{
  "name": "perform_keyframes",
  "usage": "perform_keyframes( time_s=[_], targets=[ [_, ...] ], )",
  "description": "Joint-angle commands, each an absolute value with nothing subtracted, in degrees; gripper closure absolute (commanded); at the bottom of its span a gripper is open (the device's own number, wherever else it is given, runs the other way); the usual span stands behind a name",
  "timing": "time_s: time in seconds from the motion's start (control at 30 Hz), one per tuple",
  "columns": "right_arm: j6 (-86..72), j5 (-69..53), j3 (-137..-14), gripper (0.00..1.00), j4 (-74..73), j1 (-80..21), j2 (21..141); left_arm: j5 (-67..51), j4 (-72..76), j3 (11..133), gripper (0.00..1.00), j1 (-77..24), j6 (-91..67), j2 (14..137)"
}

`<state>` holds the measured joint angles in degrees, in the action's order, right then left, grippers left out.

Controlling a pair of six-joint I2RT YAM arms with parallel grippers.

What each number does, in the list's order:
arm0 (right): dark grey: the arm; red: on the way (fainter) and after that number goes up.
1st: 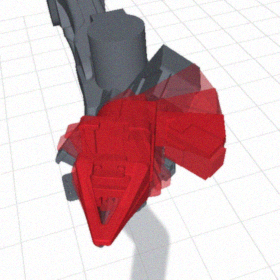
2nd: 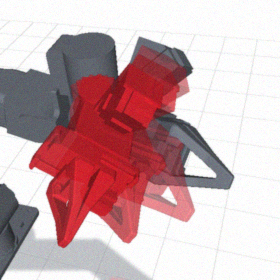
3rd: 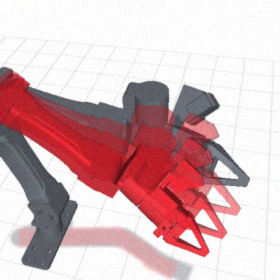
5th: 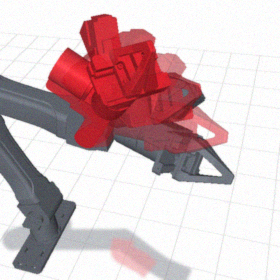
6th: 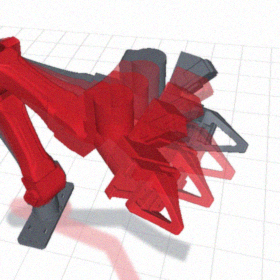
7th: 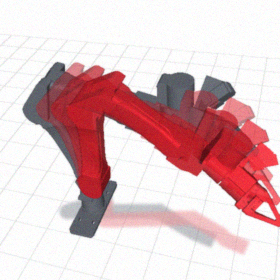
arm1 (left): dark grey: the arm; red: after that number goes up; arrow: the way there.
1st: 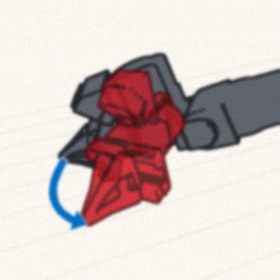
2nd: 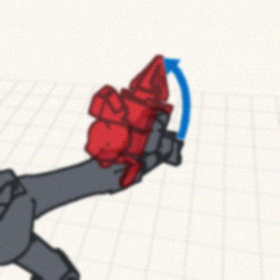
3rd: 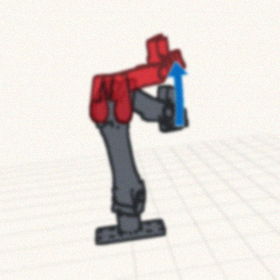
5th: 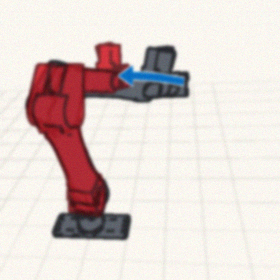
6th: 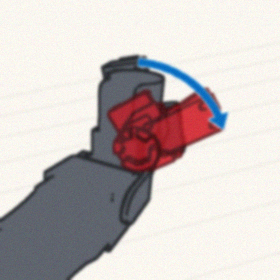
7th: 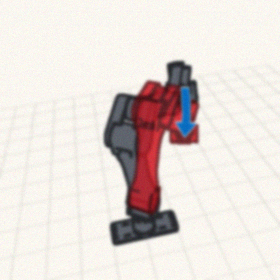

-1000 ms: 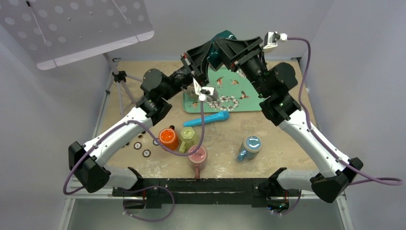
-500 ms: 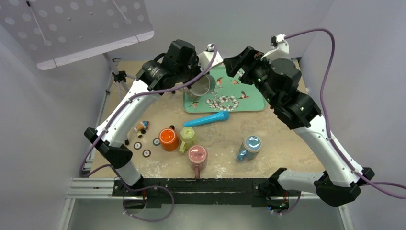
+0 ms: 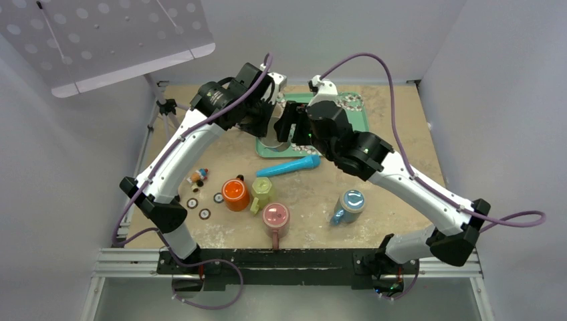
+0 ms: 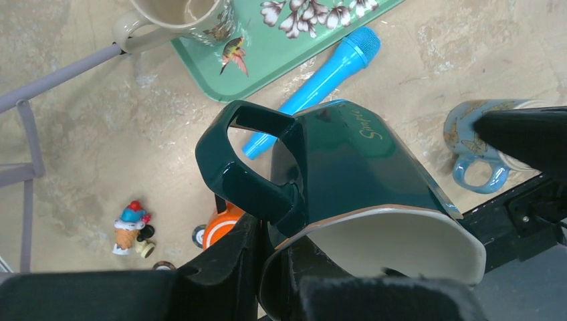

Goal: Turn the mug right side up

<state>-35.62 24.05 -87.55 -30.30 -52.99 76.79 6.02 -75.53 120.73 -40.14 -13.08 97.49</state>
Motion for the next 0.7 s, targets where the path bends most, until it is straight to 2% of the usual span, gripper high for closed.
perform_keyframes(
  time_s=[0.0,0.17,0.2,0.23,0.27,0.3,0.37,0.4,0.43,0.47,0.5,0.67],
  targets=[
    [-34.6,25.01,-91.75,0.26,-29.93,-53.24,80.84,5.67,-72.2,123.48,1.0,-39.9,-18.59,94.82],
    [-32.87,27.4,-94.52,0.33,-37.89,-53.22,85.61,8.44,-70.9,123.05,1.0,-39.51,-17.4,94.37],
    [-32.16,27.45,-94.23,0.41,-38.32,-53.14,86.13,8.28,-70.17,122.76,1.0,-39.39,-17.25,94.13],
    [-31.61,27.87,-94.22,0.55,-38.65,-53.03,86.79,7.92,-69.7,122.49,1.0,-39.4,-17.31,93.94],
    [-31.47,28.33,-94.54,0.78,-39.12,-52.83,87.4,7.0,-69.1,122.14,1.0,-39.38,-17.1,93.88],
    [-31.65,29.03,-95.2,0.98,-39.86,-52.38,88.13,6.08,-68.76,121.82,1.0,-39.42,-17.1,93.67],
    [-31.18,30.04,-96.11,1.0,-40.5,-51.23,88.78,1.24,-66.86,120.37,1.0,-39.01,-16.26,92.91],
    [-30.49,29.65,-96.23,1.0,-40.11,-50.26,88.82,-1.76,-65.75,119.61,0.92,-38.8,-15.23,92.45],
    [-29.72,28.48,-96.36,1.0,-39.82,-49.2,88.6,-4.17,-64.53,119.14,0.61,-38.38,-14.33,92.0],
    [-28.92,27.42,-96.43,1.0,-39.64,-47.7,88.45,-5.42,-63.42,119.06,0.14,-38.0,-12.71,91.65],
    [-28.44,26.31,-96.51,1.0,-39.67,-45.88,88.13,-4.8,-62.47,119.82,0.02,-37.27,-10.68,91.55],
    [-24.85,21.48,-95.51,1.0,-37.81,-34.62,86.43,-6.5,-62.36,127.9,0.0,-28.34,-7.32,93.09]
  ],
)
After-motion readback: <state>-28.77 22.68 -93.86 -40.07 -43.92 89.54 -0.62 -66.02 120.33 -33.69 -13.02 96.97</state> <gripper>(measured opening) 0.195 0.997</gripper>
